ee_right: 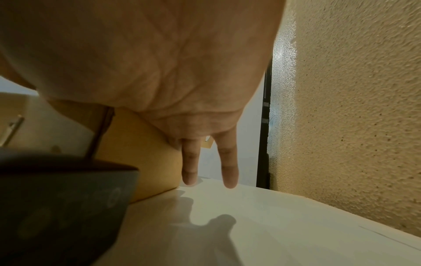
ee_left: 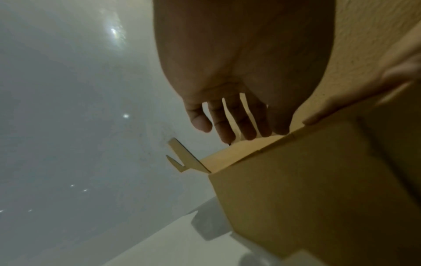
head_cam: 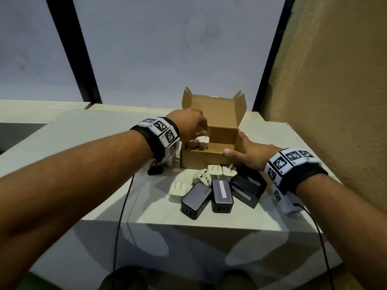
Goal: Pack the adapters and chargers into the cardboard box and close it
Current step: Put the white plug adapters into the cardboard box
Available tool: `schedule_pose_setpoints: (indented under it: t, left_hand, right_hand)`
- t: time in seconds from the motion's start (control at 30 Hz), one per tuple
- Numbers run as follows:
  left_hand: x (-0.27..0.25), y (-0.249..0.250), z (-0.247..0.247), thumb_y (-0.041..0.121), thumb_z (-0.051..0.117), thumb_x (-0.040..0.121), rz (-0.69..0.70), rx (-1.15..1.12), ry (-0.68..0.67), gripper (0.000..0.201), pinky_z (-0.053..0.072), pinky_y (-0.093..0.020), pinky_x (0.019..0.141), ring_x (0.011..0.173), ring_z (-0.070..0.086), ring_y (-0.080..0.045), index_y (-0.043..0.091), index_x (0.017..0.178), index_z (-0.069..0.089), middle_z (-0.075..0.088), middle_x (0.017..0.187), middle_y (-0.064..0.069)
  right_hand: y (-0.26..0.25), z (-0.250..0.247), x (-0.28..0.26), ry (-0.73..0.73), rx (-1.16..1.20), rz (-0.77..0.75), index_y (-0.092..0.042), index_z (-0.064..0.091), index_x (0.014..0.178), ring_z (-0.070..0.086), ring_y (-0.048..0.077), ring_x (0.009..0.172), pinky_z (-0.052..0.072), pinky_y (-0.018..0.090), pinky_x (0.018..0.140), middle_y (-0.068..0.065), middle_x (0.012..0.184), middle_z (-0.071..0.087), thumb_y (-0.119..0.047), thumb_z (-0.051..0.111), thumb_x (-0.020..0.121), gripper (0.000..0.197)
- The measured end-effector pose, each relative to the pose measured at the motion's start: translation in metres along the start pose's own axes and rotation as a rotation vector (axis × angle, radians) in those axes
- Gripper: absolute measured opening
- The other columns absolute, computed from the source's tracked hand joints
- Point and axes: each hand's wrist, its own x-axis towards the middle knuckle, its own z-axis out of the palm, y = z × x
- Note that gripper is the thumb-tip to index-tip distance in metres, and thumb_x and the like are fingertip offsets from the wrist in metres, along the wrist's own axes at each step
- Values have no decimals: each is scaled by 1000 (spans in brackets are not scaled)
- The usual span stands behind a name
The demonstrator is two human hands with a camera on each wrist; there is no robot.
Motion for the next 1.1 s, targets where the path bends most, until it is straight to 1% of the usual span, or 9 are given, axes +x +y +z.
schedule_pose_setpoints:
  t: [0.13,0.23,0.33,0.43,0.67,0.77,0.87,1.0,1.1]
  left_hand:
    - [-30,-27,-1,42,62,88,-37,-170,-24,31,46,-30,79,93,57,-18,18,107,65,60,104,1]
    - [-47,-41,2,43,70,81,-77,-240,-99,47,39,-24,78,86,50,-10,20,120,57,57,112,3]
    - [-54,-49,7,41,77,74,-129,-322,-255,68,44,-28,87,97,54,-14,26,132,46,57,123,4]
    - [-53,-41,12,35,83,68,-166,-341,-367,85,45,-29,90,104,57,-18,29,137,33,59,123,5]
    - [-54,-29,20,20,85,69,-149,-245,-316,102,47,-37,94,109,61,-22,24,146,19,67,120,3]
    - [-51,-35,12,19,83,71,-139,-214,-288,90,46,-33,93,106,60,-19,26,144,30,67,120,6]
    - [-49,-43,-3,14,79,76,-138,-221,-188,72,44,-31,92,99,55,-14,27,138,45,64,122,7]
    - [-44,-44,-20,10,68,84,-51,-183,-26,49,44,-33,95,113,53,-22,26,130,57,56,128,-3]
    - [-38,-40,-22,6,63,88,20,-309,8,43,45,-25,91,109,52,-19,24,128,59,49,124,-3]
  right_hand:
    - [-3,-1,-3,2,30,7,-29,2,154,41,32,139,32,48,112,5,159,31,-88,31,70,107]
    - [-6,-3,-8,18,29,37,-28,3,155,38,32,141,29,46,113,6,160,28,-81,35,78,99]
    - [-10,-9,-18,44,21,47,-24,4,156,37,29,142,27,39,112,6,160,29,-66,41,91,86]
    - [-6,-9,-21,35,0,64,-23,5,156,37,29,142,27,38,112,7,159,31,-63,41,93,83]
    - [-7,-4,-18,43,-46,68,-23,6,156,36,30,142,27,40,113,8,159,30,-68,39,90,86]
    - [-11,-5,-18,42,-34,58,-23,6,156,37,30,141,27,39,113,8,158,32,-67,40,91,85]
    - [-13,-6,-17,35,-37,55,-23,5,156,38,30,141,28,39,112,8,158,33,-67,39,91,85]
    - [-9,-5,-15,38,-42,74,-27,5,155,41,32,139,30,42,111,8,157,34,-73,37,87,88]
    - [-6,-5,-14,42,-12,47,-27,6,155,41,31,138,31,44,111,7,157,35,-76,38,85,92]
